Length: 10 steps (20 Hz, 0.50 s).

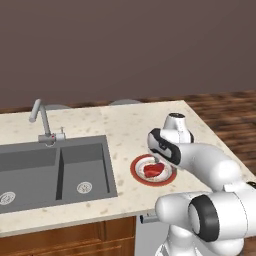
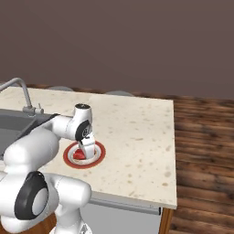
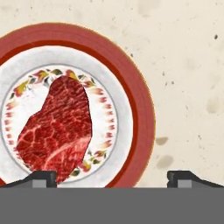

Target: Pick up the knife from the drawer and place it on the cutting board. Then place the meat from the plate to the cutting board.

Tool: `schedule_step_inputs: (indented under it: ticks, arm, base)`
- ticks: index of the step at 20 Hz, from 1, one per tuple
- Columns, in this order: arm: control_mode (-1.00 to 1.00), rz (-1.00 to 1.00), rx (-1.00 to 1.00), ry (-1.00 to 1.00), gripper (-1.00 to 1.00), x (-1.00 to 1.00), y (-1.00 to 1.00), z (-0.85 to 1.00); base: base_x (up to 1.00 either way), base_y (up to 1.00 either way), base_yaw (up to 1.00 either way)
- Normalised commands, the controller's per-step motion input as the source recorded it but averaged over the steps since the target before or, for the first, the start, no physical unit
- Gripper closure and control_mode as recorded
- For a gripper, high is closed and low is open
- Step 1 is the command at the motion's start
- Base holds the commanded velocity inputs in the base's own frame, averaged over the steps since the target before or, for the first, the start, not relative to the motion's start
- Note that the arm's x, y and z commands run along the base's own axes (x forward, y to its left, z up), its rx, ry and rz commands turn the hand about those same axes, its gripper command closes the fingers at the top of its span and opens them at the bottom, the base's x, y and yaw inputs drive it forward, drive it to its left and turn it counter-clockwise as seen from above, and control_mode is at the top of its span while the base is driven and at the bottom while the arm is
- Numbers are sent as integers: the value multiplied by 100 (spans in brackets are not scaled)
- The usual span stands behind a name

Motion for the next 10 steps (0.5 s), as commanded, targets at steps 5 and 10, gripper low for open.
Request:
schedule_step_inputs:
  ticks: [5,10]
  arm:
    - [-100,0,0,2,-100,31,0,-5]
    - [-100,0,0,0,-100,26,0,-14]
  base:
    - [0,0,0]
    - [0,0,0]
